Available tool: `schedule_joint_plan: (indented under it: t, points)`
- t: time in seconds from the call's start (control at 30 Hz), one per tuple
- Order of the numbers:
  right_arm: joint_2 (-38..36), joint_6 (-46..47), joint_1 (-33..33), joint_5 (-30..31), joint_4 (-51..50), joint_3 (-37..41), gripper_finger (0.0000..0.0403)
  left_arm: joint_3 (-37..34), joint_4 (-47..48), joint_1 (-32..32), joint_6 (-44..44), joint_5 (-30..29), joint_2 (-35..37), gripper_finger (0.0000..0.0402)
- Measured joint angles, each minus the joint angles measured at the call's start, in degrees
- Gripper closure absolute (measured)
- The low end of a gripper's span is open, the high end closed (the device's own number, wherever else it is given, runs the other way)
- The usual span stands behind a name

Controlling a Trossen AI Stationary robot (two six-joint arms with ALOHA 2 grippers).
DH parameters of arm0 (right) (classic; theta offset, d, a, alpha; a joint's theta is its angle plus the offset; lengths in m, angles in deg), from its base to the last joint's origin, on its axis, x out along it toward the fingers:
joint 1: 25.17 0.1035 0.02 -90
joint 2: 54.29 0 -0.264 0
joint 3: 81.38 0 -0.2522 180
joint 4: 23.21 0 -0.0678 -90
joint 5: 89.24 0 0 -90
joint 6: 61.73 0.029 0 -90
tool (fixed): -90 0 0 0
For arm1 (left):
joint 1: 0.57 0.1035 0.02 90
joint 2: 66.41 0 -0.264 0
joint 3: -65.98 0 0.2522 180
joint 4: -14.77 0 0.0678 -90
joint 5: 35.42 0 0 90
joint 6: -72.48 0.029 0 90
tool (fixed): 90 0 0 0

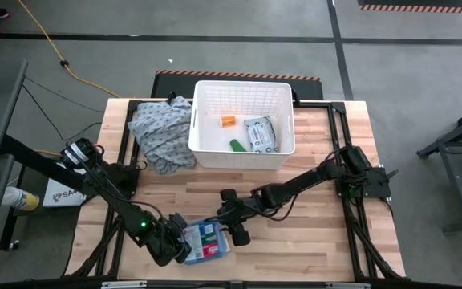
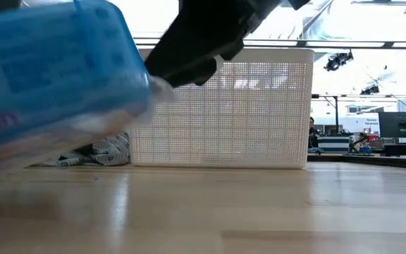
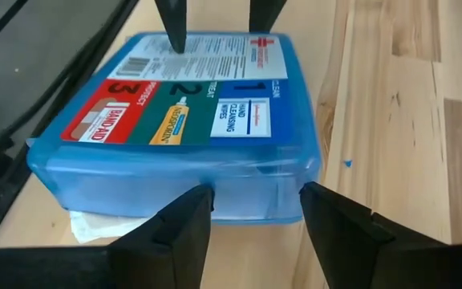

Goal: Pick & place medical supplies in basket/bin
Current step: Put the blue first aid kit into the white bin

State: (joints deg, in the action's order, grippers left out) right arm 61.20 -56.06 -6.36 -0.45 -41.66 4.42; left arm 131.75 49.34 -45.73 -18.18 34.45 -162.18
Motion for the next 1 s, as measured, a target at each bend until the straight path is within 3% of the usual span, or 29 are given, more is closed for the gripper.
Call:
schedule_joint_plan:
  t: [0.3, 0.47, 1.0]
  points:
    - [-0.4, -0.19, 0.04, 0.38, 5.34, -2.4, 0.0217, 0.04, -0.78, 0.14, 2.4, -0.98, 0.01, 0.0021]
    - [-0.26, -0.17, -0.1, 1.26, 9.98, -3.5, 0.0219, -0.67, 0.64, 2.16, 2.39, -9.19, -0.82, 0.0021]
    - [-0.18, 0.72, 0.48, 2.38, 7.15, -3.51, 0.0217, -0.15, -2.69, 5.97, 8.35, -2.83, -0.32, 0.0021]
